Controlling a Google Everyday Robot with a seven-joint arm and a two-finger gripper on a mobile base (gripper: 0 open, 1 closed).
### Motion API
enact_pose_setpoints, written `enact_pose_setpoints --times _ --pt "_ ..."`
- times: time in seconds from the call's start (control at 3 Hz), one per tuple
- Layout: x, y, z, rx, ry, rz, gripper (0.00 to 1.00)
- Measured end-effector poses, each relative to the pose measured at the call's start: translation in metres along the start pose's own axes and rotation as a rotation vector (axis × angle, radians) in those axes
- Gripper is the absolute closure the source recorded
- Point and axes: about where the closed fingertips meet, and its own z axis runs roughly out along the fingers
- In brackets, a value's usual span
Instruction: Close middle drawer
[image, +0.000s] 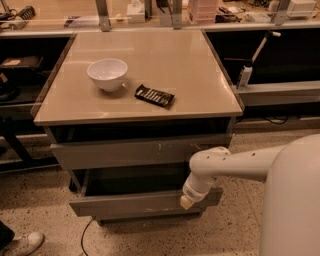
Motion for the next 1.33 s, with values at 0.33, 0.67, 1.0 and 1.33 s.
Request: enact_pose_setpoints --times 0.33,0.67,1.0,1.33 --pt "-0.011 -0.009 0.0 0.021 -0.012 -0.007 1.0" --pt "-0.018 -0.015 0.007 0.032 -0.007 -0.013 1.0" --pt "-0.026 -0.021 0.012 0.046 0.001 -0.021 1.0" --pt "-0.026 -0.021 0.012 0.046 0.001 -0.021 0.81"
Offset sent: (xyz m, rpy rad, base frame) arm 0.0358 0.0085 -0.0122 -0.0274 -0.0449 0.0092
